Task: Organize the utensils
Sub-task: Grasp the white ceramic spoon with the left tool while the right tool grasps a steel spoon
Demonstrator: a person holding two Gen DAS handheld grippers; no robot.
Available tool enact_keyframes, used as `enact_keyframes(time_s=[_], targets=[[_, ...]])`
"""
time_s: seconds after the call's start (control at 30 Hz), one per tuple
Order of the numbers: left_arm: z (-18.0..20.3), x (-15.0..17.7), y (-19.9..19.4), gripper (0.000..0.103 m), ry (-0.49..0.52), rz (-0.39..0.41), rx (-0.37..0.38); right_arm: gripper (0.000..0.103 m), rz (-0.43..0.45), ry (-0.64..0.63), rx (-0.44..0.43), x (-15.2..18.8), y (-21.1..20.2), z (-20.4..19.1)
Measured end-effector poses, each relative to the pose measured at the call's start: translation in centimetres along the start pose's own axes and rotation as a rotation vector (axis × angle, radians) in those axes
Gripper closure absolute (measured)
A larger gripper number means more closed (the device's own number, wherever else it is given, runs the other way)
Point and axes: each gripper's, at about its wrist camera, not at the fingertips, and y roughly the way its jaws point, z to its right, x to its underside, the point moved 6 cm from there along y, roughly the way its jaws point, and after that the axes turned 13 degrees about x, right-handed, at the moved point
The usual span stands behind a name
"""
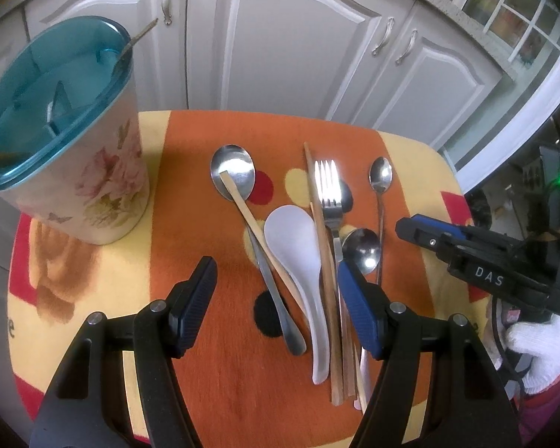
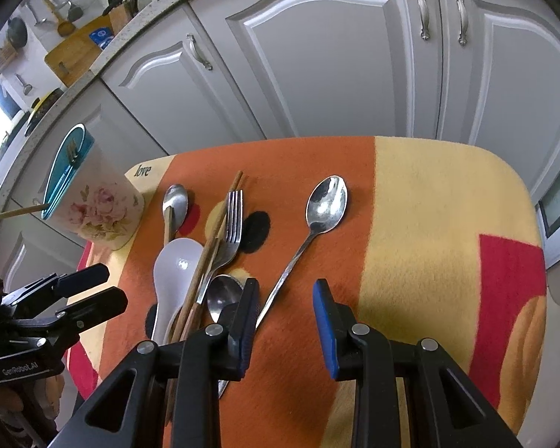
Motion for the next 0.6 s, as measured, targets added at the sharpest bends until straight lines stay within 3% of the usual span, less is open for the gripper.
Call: enact_keyframes(time_s=[0.3,0.6], targets=[[-0.8,-0.9,1.4,0.037,-0.027,-0.019,0.065,0.075,0.002,0.017,-0.005,-1.4,1.4,1.1],[-1.0,-1.3,2.9,0.056,-0.004,-0.065,0.102,0.075,0.028,0.003,-0.030,-3.1,2.9,1.9]])
